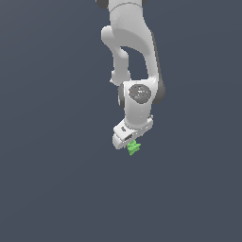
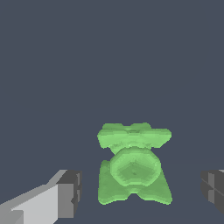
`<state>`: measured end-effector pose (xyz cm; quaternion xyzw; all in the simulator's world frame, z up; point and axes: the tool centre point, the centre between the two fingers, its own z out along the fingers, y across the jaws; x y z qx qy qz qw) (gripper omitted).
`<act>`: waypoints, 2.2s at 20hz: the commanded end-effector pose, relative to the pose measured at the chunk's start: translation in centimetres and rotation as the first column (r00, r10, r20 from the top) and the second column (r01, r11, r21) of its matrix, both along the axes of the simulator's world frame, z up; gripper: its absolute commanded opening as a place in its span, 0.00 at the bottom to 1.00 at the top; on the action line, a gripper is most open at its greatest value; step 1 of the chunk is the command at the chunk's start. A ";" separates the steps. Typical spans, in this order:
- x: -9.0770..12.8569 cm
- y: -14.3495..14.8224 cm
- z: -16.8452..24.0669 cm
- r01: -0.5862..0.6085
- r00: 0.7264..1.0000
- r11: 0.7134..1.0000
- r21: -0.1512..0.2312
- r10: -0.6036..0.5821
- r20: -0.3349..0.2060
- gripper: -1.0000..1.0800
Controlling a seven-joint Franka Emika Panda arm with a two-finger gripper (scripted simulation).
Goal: Pick up the object and move it to a goal position.
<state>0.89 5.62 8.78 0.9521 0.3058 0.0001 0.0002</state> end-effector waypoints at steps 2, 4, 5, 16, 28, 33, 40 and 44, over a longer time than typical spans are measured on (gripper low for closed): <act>-0.1 0.0 -1.1 -0.001 1.000 1.000 0.000 0.001 -0.001 0.96; -0.1 0.0 -2.1 -0.003 1.000 1.000 0.000 0.003 -0.001 0.96; -0.1 0.0 -2.7 -0.004 1.000 1.000 0.000 0.004 -0.001 0.96; 0.0 0.0 -4.8 -0.005 1.000 1.000 0.000 0.005 0.000 0.00; 0.1 -0.6 -4.4 -0.005 1.000 1.000 0.000 0.005 0.000 0.00; 0.5 -3.1 -3.3 -0.005 1.000 1.000 0.000 0.005 0.000 0.00; 1.5 -9.7 -0.4 -0.005 1.000 1.000 0.001 0.005 0.000 0.00; 2.3 -14.0 1.6 -0.005 1.000 1.000 0.001 0.005 0.000 0.00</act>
